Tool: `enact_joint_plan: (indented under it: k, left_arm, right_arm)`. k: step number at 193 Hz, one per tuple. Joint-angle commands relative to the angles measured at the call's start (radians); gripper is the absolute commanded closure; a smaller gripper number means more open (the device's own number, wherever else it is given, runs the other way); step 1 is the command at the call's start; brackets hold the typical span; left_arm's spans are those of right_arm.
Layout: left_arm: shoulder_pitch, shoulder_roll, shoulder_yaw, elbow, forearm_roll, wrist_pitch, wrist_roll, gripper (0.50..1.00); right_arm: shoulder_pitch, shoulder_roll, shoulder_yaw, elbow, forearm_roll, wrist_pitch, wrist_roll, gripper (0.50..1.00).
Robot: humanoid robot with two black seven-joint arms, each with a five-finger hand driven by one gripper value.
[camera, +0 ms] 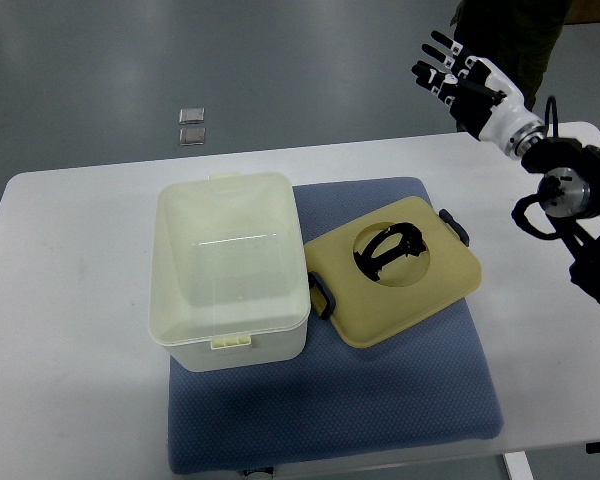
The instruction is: Open white storage box with right hand
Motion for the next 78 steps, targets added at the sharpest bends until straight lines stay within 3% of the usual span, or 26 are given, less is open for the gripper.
enact_joint_plan:
  k: [1, 15, 78]
  left_arm:
    - [0.000, 0.000, 0.000, 0.003, 0.001, 0.000, -0.001, 0.500]
    - [0.000, 0.000, 0.000, 0.006, -0.001, 0.000, 0.000, 0.500]
    - [0.000, 0.000, 0.000, 0.000, 0.001, 0.000, 0.000, 0.500]
  right_arm:
    - [-0.060, 0.038, 0.004, 0.000, 0.484, 0.058, 0.037, 0.576]
    - [-0.093, 0.066, 0.006, 0.000, 0.479, 0.102, 0.042, 0.576]
    - [-0.098, 0.066, 0.017, 0.000, 0.481, 0.118, 0.043, 0.576]
